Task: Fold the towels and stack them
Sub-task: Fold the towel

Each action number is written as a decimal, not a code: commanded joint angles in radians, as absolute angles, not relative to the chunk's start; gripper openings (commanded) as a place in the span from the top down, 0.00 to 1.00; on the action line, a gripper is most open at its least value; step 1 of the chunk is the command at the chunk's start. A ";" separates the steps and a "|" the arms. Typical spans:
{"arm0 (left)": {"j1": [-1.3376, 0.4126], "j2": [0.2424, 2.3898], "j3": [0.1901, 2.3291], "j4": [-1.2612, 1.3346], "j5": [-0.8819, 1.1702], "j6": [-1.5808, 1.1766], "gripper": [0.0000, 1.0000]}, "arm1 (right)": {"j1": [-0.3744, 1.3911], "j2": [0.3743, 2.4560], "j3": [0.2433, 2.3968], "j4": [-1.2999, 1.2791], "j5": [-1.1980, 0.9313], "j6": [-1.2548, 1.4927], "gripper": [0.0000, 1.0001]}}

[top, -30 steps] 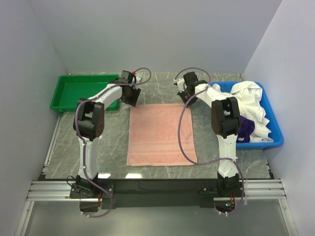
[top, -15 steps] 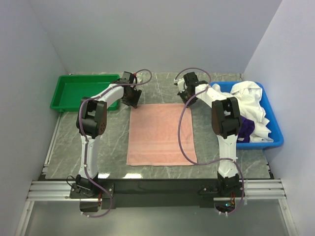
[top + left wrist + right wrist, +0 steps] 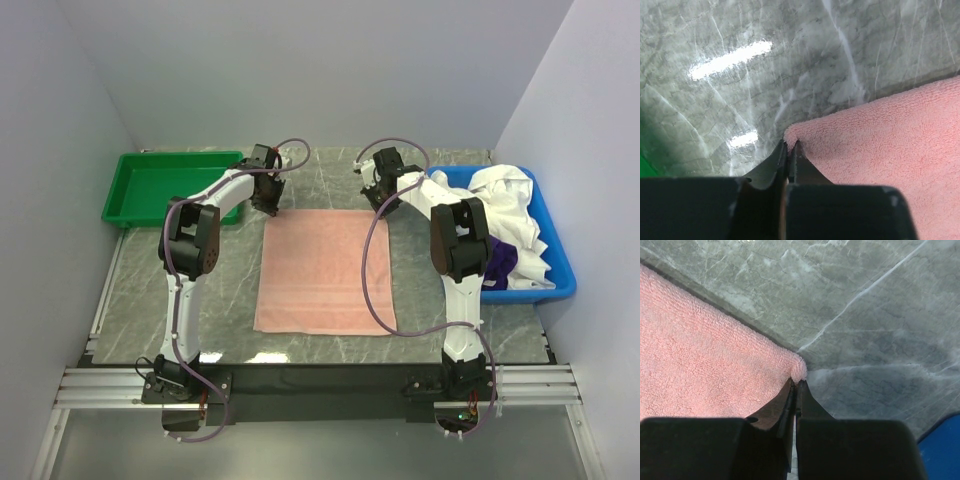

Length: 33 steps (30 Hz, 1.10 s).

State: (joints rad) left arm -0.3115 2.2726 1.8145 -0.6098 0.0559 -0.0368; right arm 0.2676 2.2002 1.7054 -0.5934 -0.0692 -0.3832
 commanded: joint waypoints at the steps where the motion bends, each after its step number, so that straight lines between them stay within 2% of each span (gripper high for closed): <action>1: -0.302 2.365 1.789 -0.670 0.006 -0.025 0.99 | 0.262 2.151 1.693 -0.583 -0.057 -0.380 1.00; 6: -0.301 2.346 1.812 -0.686 -0.040 -0.011 0.99 | 0.258 2.134 1.717 -0.584 -0.038 -0.367 1.00; 20: -0.281 2.209 1.827 -0.424 -0.106 0.037 0.99 | 0.252 2.092 1.769 -0.422 0.057 -0.333 1.00; 29: -0.245 2.148 1.715 -0.284 -0.098 0.008 0.99 | 0.249 2.083 1.714 -0.312 0.084 -0.356 1.00; 33: -0.244 2.100 1.622 -0.190 -0.185 -0.041 0.99 | 0.247 2.060 1.675 -0.256 0.094 -0.367 1.00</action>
